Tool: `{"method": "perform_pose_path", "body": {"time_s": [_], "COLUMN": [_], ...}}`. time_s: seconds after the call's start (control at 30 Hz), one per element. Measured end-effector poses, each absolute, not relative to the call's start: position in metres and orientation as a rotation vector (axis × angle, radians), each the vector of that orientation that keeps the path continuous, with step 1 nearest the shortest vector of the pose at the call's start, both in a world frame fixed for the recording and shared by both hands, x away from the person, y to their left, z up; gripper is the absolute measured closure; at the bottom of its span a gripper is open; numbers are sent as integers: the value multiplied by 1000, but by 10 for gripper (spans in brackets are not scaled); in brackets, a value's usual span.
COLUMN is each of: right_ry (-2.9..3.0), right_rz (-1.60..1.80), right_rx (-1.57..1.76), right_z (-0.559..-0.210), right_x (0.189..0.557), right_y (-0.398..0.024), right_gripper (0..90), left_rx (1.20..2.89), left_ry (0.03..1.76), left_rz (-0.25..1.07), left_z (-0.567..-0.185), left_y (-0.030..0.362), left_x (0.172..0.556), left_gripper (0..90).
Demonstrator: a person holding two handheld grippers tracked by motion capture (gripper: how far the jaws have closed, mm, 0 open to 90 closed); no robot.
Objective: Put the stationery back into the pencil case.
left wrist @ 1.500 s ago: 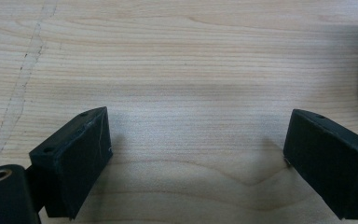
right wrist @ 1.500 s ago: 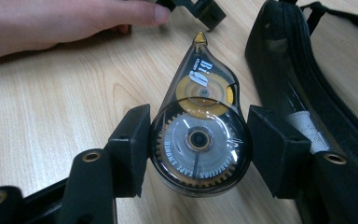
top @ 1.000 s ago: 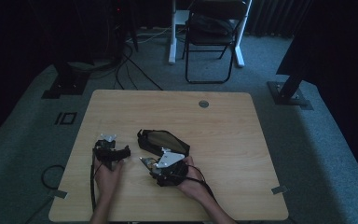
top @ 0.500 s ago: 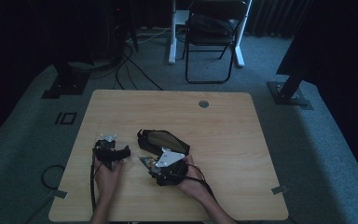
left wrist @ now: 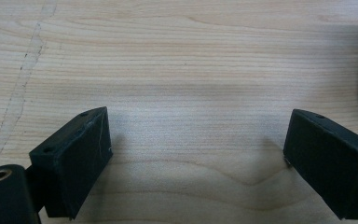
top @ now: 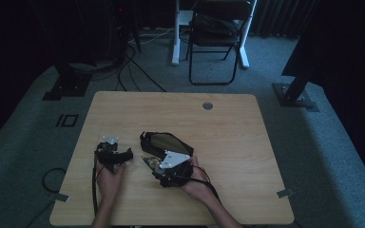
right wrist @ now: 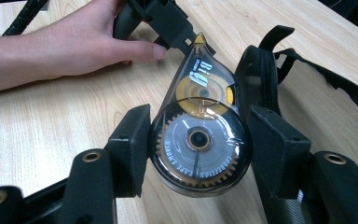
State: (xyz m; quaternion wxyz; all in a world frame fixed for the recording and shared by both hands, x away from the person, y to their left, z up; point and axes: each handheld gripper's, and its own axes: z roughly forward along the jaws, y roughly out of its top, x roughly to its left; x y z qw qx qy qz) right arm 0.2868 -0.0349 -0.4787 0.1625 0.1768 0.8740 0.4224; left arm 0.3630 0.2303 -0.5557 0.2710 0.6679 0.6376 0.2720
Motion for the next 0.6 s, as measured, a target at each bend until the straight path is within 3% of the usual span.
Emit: {"method": "perform_pose_path", "body": {"time_s": [0.6], "right_ry": [2468], "right_rz": [1214], "right_rx": [505], "right_z": [-469], "right_x": [290], "right_y": [-39], "right_gripper": [416], "left_rx": [1799], "left_ry": [1717], "left_rz": [733], "left_z": [-556], "left_y": [230], "left_x": [363], "left_gripper": [78]}}
